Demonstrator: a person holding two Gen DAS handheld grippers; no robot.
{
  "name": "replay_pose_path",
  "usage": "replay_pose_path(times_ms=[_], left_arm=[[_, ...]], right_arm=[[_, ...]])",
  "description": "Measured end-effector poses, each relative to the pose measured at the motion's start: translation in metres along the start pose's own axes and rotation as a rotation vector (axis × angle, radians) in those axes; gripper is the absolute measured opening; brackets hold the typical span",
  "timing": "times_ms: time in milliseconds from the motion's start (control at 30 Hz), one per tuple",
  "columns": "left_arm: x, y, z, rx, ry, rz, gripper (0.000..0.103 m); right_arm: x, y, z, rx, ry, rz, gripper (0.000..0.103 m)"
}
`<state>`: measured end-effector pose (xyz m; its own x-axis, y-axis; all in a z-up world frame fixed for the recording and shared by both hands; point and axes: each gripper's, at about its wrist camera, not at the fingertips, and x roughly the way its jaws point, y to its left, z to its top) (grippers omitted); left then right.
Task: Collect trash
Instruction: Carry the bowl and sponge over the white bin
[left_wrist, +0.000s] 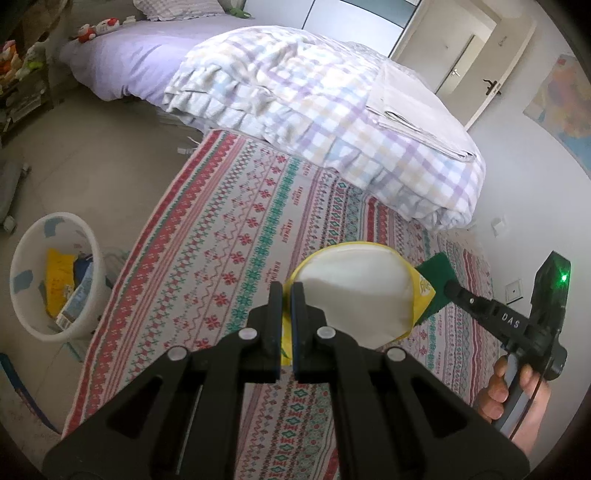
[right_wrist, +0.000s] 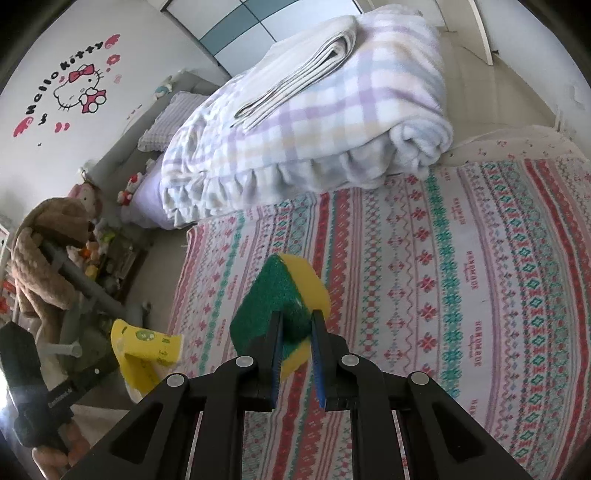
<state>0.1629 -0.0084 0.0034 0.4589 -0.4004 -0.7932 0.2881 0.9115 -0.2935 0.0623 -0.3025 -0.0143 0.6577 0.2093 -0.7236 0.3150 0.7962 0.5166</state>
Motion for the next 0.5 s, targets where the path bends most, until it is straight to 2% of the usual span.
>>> replay_pose_path(times_ms=[300,433,500], left_arm=[[-0.010,0.024,0.003,-0.020,-0.009,0.026,0.005],[-0.022,0.052,0.009,-0.077,-0.012,0.007,0.005],[-0.034,0.080,0.015,-0.130,-0.035,0.007,0.005]], right_arm=[[0.017,0.023,-0.015,-0.022,0.038,0.036,0.015],[0.025,0.037,-0.023,-0.026,0.056,0.070,0.015],[0.031,0.047,-0.028,-0.035,0.068,0.090,0.015]])
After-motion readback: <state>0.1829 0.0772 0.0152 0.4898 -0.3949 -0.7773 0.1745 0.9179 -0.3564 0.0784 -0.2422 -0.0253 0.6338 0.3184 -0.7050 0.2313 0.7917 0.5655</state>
